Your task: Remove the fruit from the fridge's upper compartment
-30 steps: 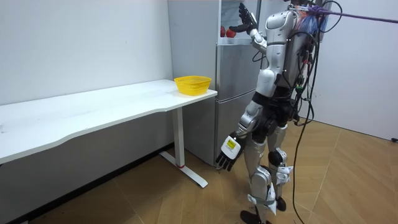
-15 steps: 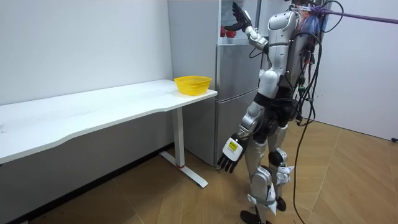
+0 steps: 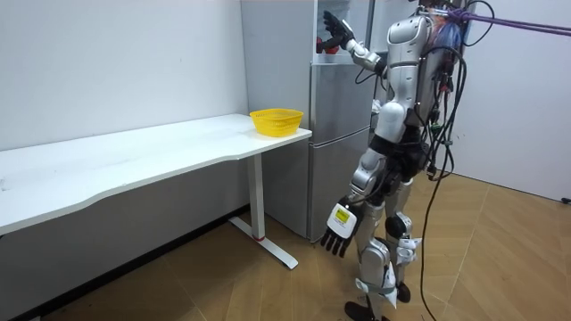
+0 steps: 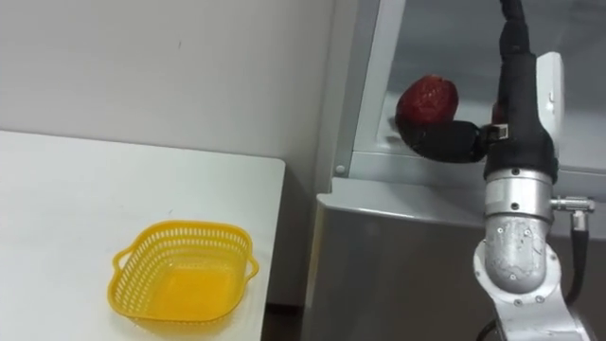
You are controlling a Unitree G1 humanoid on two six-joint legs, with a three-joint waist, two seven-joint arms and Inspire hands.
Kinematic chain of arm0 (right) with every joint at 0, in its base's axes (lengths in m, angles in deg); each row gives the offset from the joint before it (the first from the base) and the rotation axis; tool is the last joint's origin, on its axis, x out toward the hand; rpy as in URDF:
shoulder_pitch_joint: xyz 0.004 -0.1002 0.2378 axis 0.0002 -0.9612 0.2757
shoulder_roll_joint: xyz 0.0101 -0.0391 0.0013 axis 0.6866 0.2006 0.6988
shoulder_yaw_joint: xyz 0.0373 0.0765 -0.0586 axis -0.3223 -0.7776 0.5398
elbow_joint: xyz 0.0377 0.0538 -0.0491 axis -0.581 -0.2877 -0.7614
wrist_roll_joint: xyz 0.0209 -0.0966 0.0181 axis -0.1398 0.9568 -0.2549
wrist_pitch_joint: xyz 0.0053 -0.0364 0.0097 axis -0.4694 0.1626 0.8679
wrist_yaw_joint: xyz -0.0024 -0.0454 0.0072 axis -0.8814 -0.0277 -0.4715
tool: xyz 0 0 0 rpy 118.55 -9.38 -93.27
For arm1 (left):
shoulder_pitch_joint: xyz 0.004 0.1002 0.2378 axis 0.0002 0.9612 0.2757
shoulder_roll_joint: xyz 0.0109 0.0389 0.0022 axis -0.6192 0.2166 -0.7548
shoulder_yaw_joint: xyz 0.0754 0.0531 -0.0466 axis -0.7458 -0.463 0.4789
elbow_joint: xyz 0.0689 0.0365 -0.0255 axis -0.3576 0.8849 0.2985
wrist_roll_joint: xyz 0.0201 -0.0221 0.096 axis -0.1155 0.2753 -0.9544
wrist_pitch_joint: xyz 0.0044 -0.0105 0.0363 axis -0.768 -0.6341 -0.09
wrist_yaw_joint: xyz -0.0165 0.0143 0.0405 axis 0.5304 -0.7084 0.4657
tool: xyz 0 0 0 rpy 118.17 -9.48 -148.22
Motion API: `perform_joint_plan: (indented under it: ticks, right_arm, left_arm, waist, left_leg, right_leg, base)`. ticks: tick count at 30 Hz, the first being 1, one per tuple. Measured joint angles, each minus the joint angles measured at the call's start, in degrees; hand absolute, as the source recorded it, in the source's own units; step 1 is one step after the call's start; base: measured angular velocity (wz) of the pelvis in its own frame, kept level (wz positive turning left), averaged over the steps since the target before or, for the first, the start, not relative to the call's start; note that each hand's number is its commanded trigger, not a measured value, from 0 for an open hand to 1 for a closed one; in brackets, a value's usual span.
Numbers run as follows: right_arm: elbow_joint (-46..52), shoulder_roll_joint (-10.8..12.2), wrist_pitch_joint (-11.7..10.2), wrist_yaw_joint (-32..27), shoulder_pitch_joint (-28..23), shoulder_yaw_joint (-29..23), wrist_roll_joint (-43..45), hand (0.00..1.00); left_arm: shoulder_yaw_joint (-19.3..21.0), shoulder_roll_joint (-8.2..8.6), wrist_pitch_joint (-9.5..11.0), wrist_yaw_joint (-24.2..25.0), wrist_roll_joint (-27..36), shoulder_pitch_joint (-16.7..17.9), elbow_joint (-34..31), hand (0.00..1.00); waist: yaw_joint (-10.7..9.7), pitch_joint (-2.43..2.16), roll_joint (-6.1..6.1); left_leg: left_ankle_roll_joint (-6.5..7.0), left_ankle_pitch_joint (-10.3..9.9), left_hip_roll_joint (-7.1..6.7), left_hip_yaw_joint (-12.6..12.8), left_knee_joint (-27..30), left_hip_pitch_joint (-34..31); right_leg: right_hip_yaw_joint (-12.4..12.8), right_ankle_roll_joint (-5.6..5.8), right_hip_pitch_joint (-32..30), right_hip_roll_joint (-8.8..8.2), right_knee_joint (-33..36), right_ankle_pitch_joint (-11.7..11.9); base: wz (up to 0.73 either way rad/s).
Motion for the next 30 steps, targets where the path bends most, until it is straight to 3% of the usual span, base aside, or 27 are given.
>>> perform_joint_plan:
  ticks: [7,11,15,18,24,30]
  right_arm:
    - [-2.93,-2.18,1.37,3.80,1.53,1.87,-0.60,0.00]
    - [-5.47,-3.38,3.81,6.39,4.10,3.79,-2.71,0.00]
    - [-5.55,-3.71,4.87,8.47,4.13,4.63,-4.18,0.00]
    - [-5.54,-4.47,5.86,10.34,4.18,4.88,-4.27,0.00]
    - [-9.06,-5.13,7.33,12.62,6.63,5.02,-4.26,0.00]
    - [-9.33,-5.30,7.37,13.52,6.84,5.02,-4.50,0.00]
  left_arm:
    - [0.03,-0.03,-0.07,0.42,-0.03,0.12,-0.35,0.00]
    - [0.02,-0.17,-1.14,0.40,0.03,0.04,-2.01,0.00]
    - [0.02,-0.17,-1.23,0.38,0.04,0.07,-3.03,0.00]
    - [0.06,-0.18,-1.68,0.39,0.02,0.14,-3.28,0.00]
    - [0.05,-0.60,-2.93,0.89,-0.04,0.35,-3.26,0.00]
    - [0.03,-0.94,-3.94,1.55,-0.02,0.60,-3.22,0.00]
  waist:
    - [0.28,-0.06,0.01]
    - [0.18,-0.16,-0.08]
    - [0.49,-0.66,-0.45]
    - [0.52,-0.78,-0.60]
    - [0.28,-0.84,-0.76]
    - [0.15,-0.69,-1.04]
  left_leg:
    - [0.01,0.02,-0.03,-0.17,0.38,-0.07]
    - [0.03,0.04,-0.04,-0.25,0.68,0.08]
    - [0.02,0.05,-0.01,-0.23,0.82,0.12]
    - [0.06,0.09,-0.04,-0.26,0.86,0.05]
    - [0.07,0.09,0.03,-0.11,0.70,-0.26]
    - [0.07,0.09,0.03,-0.11,0.73,-0.31]
  right_leg:
    - [-0.12,0.00,-0.03,-0.08,0.07,0.00]
    - [-0.09,0.00,-0.07,-0.13,0.08,0.00]
    - [-0.06,-0.01,-0.04,-0.11,0.07,0.00]
    - [-0.07,-0.03,0.04,-0.19,0.12,0.02]
    - [-0.24,-0.18,0.19,-0.15,0.24,0.11]
    - [-0.26,-0.21,0.19,-0.14,0.24,0.13]
  base:
    - [0.01]
    - [0.00]
    - [0.00]
    - [0.00]
    - [0.01]
    - [0.00]
